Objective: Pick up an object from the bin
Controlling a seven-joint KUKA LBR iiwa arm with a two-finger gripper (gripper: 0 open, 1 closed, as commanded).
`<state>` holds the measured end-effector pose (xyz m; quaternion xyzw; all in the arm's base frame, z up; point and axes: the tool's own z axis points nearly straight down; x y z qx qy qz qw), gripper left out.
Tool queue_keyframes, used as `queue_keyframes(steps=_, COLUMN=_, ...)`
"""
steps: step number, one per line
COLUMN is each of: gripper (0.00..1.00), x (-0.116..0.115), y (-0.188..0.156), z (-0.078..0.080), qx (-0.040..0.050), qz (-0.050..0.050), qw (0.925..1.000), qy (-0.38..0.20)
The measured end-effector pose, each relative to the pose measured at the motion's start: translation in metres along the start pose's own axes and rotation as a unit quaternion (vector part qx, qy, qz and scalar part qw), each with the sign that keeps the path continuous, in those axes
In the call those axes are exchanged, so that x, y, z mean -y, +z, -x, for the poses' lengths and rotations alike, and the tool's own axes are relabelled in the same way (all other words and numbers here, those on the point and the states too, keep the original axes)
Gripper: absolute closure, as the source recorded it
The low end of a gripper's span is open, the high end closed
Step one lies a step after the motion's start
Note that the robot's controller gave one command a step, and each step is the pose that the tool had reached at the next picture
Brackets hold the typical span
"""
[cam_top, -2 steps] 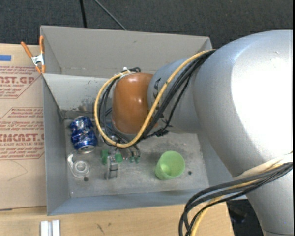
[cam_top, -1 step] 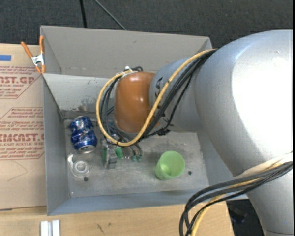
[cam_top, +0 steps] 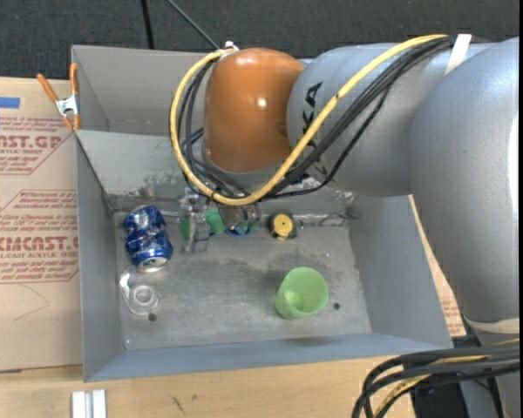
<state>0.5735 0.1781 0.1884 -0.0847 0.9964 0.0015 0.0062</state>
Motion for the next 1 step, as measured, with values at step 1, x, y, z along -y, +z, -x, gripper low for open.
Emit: queue_keyframes(steps=1, gripper=1.0, x=0.002, y=-0.0226, z=0.0222, qx=-0.0027, qz=-0.001, qw=1.0, qy=-0.008)
